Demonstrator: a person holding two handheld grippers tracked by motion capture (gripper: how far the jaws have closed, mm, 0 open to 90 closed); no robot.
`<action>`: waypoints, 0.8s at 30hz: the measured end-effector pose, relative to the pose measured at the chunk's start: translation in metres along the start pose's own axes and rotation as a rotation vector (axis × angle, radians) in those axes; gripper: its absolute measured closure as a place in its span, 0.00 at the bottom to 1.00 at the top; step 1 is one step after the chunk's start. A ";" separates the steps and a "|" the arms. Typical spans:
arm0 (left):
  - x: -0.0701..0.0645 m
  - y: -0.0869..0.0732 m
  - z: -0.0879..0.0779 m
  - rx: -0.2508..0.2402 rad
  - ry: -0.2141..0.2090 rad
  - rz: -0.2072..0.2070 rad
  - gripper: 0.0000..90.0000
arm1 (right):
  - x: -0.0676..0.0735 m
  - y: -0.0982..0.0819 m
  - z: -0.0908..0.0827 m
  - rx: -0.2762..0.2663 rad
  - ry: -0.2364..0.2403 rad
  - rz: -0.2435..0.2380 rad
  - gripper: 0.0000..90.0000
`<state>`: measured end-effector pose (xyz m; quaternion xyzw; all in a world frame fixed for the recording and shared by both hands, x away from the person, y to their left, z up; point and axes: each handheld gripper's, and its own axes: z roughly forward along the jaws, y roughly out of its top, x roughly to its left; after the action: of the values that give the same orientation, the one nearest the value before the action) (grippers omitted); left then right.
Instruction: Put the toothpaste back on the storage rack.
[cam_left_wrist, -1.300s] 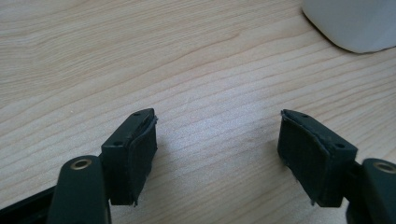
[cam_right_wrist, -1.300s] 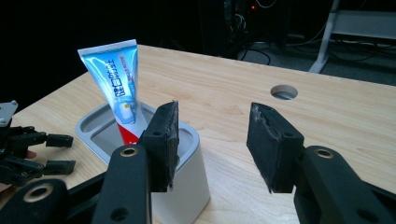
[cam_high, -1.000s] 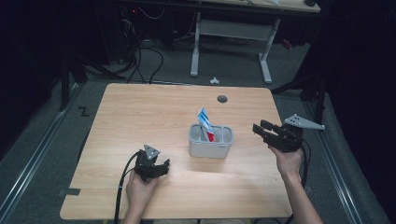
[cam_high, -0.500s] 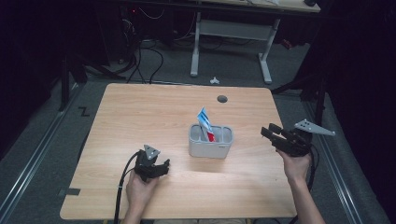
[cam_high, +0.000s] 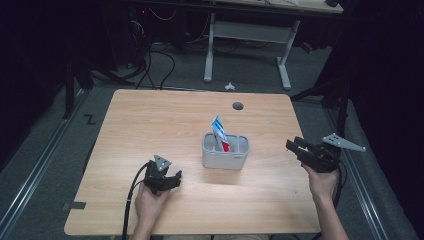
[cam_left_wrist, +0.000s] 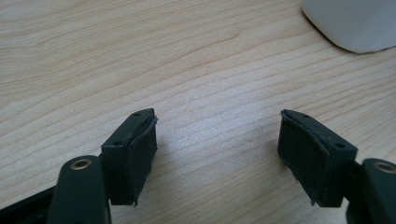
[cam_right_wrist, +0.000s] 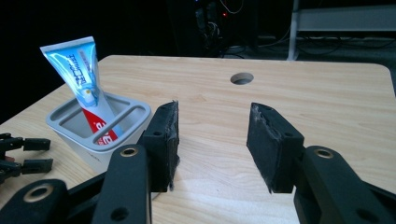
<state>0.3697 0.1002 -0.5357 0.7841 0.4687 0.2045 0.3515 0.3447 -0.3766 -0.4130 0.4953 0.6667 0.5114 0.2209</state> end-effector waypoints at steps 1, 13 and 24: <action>0.000 0.000 0.000 0.000 0.000 0.000 0.32 | -0.001 -0.001 -0.001 0.000 -0.002 0.001 0.60; 0.000 0.000 0.000 0.000 0.000 0.000 0.32 | -0.010 -0.016 -0.008 0.006 -0.019 0.030 0.60; 0.000 0.000 0.000 0.000 0.000 0.000 0.32 | -0.013 -0.030 -0.007 0.020 -0.028 0.049 0.60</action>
<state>0.3697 0.1002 -0.5357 0.7841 0.4688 0.2046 0.3514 0.3314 -0.3912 -0.4398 0.5209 0.6562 0.5029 0.2126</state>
